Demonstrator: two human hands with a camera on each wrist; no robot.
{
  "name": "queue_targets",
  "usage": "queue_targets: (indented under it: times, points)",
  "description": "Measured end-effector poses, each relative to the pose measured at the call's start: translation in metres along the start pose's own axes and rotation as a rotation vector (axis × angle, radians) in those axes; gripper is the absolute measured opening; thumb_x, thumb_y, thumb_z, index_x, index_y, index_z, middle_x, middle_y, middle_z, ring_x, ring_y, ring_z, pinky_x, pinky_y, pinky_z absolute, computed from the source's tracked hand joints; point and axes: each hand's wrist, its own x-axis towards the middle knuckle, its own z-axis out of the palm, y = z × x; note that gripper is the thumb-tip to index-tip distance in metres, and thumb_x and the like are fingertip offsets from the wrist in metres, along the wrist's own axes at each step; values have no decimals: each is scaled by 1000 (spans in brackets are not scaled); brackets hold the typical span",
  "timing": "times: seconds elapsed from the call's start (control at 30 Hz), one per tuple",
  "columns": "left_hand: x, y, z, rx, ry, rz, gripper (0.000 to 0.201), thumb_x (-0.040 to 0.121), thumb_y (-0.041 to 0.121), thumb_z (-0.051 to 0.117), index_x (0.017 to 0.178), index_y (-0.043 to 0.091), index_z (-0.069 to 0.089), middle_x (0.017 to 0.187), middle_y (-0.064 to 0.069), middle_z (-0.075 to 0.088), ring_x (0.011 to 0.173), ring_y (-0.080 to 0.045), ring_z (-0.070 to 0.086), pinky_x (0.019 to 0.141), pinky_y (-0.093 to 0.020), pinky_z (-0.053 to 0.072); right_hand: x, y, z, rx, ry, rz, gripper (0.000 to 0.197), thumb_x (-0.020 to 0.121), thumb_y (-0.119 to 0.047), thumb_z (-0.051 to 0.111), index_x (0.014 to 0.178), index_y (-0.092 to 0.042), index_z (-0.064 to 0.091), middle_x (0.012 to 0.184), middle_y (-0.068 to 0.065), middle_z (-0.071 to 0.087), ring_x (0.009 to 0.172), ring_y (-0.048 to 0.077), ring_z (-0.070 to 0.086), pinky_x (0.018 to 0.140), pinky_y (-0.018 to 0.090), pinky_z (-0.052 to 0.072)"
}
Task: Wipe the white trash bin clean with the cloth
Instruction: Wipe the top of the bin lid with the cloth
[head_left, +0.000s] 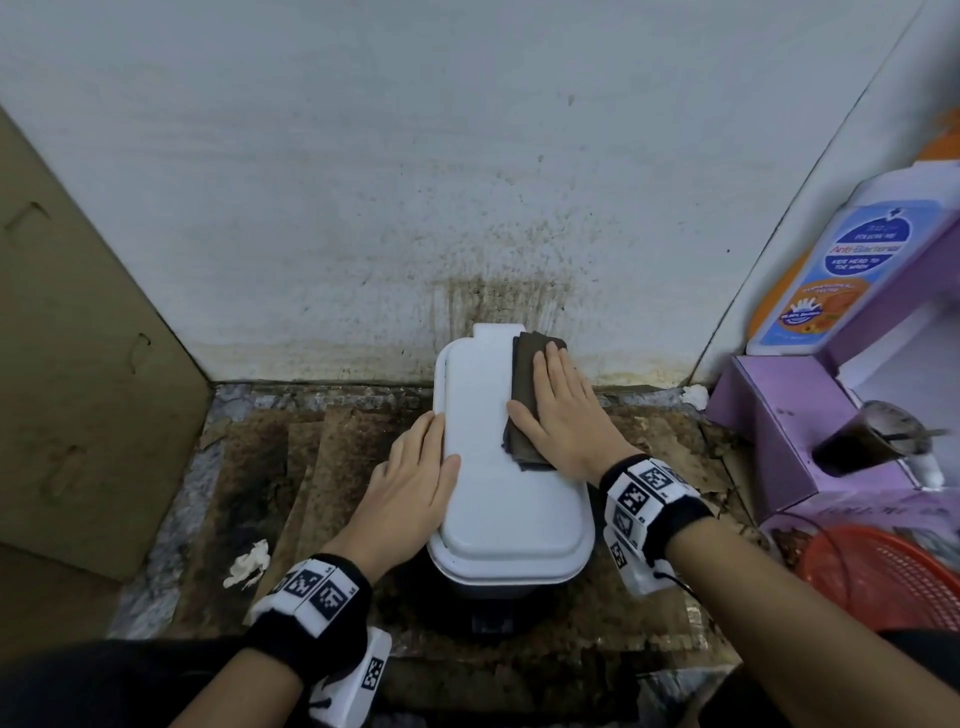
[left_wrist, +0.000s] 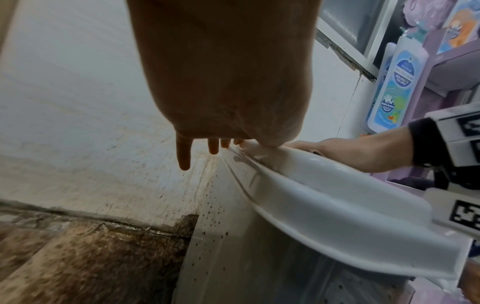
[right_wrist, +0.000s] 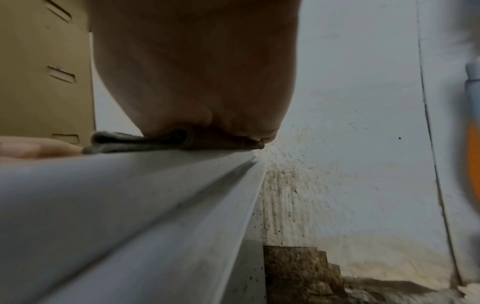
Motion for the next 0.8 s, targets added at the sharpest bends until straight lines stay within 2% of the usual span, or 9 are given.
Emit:
queue_targets:
  times: [0.07,0.13,0.3,0.4,0.6,0.7,0.8]
  points:
    - [0,-1,0,-4,-5,1,61,112,46,17,167,26,-2,174,12,-4,159,-7,-1,126,-48,18,-11,-3,2,109,1,19,85,103,-64,12,161,-5,-10,169,13,-18,157,24,-16,129,45,1]
    - [1,-2,-1,-2,-18,-3,62,112,47,17,167,26,-1,174,12,-4,159,-8,-1,126,-50,17,-32,-9,5,217,15,34,83,106,-61,21,161,-9,-12,169,8,-21,157,20,-18,129,42,-2]
    - [2,-2,-2,-2,-31,-4,62,112,48,17,167,25,0,174,11,-5,159,-9,-1,126,-51,17,-99,-24,16,344,53,25,80,107,-59,25,160,-19,-19,166,-4,-30,152,7,-27,126,29,-9]
    - [2,-3,-1,-7,-33,-12,62,112,48,17,167,25,0,174,11,-5,160,-10,-1,126,-52,18,-115,-30,21,363,68,31,79,107,-59,27,159,-23,-19,165,-7,-32,150,2,-29,125,28,-11]
    - [5,-5,-2,-6,-53,-18,62,113,47,17,167,25,-2,174,10,-7,160,-11,-2,126,-51,16,-94,-25,16,378,21,10,86,105,-60,32,159,-20,-22,164,-6,-33,151,4,-30,126,32,-12]
    - [6,-8,-2,-19,-51,-21,62,113,47,16,167,25,-3,175,10,-7,160,-9,-3,127,-50,14,-68,-15,6,387,-32,-7,88,104,-62,30,159,-16,-21,166,-2,-31,152,8,-27,128,37,-9]
    - [6,-9,-1,-22,-53,-23,62,113,48,17,167,27,-3,174,12,-8,160,-8,-3,128,-48,13,-36,-4,-7,469,-61,-20,91,101,-69,28,160,-18,-20,167,-5,-28,153,7,-24,128,40,-7]
